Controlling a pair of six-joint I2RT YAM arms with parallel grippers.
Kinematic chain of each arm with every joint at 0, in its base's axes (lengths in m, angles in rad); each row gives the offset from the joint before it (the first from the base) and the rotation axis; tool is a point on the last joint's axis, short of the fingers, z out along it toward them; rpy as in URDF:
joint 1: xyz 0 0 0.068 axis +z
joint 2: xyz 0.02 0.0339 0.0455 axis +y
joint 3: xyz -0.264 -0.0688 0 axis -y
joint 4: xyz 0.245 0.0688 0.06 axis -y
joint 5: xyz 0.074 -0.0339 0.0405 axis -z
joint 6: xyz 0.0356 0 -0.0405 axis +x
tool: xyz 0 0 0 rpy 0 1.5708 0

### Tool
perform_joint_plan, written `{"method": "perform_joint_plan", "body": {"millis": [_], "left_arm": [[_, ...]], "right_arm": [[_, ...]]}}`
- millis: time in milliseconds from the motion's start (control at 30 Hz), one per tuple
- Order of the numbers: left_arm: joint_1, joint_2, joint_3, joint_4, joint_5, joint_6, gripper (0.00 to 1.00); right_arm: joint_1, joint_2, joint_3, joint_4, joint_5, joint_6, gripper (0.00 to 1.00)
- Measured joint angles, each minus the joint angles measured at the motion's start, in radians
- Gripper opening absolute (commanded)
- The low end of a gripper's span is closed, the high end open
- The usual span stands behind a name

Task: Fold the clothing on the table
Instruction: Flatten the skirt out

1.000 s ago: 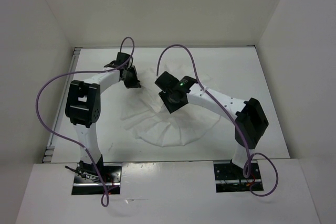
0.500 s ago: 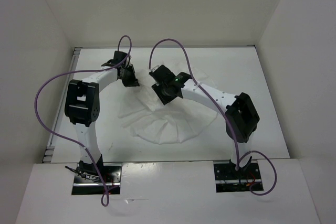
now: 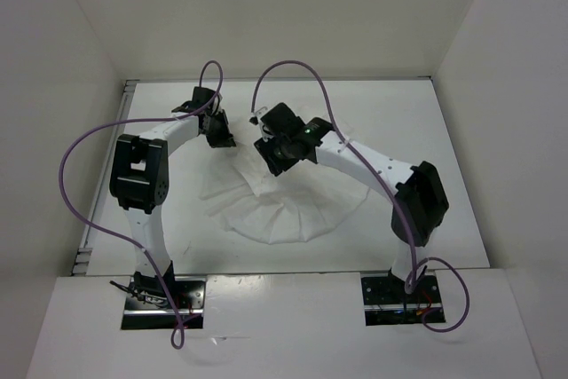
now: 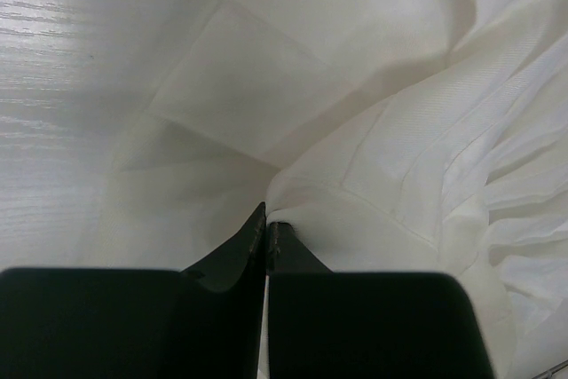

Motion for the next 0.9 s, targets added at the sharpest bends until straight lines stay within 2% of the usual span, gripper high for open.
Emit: {"method": "perform_joint_plan", "body": {"millis": [167,500,900], "left_arm": [[0.0,0.002,0.0,0.0,0.0,0.0,0.0],[0.002,0.005,0.0,0.0,0.0,0.0,0.0],[0.002,0.005,0.0,0.0,0.005,0.0,0.0]], "right_arm": [[0.0,-0.065,-0.004,0.005,-0.02,0.0,0.5],[0.0,0.096,-0.016,0.004,-0.071,-0.012,0.5],[0.0,0.21,-0.019,0.035,-0.081,-0.025,0.5]]}}
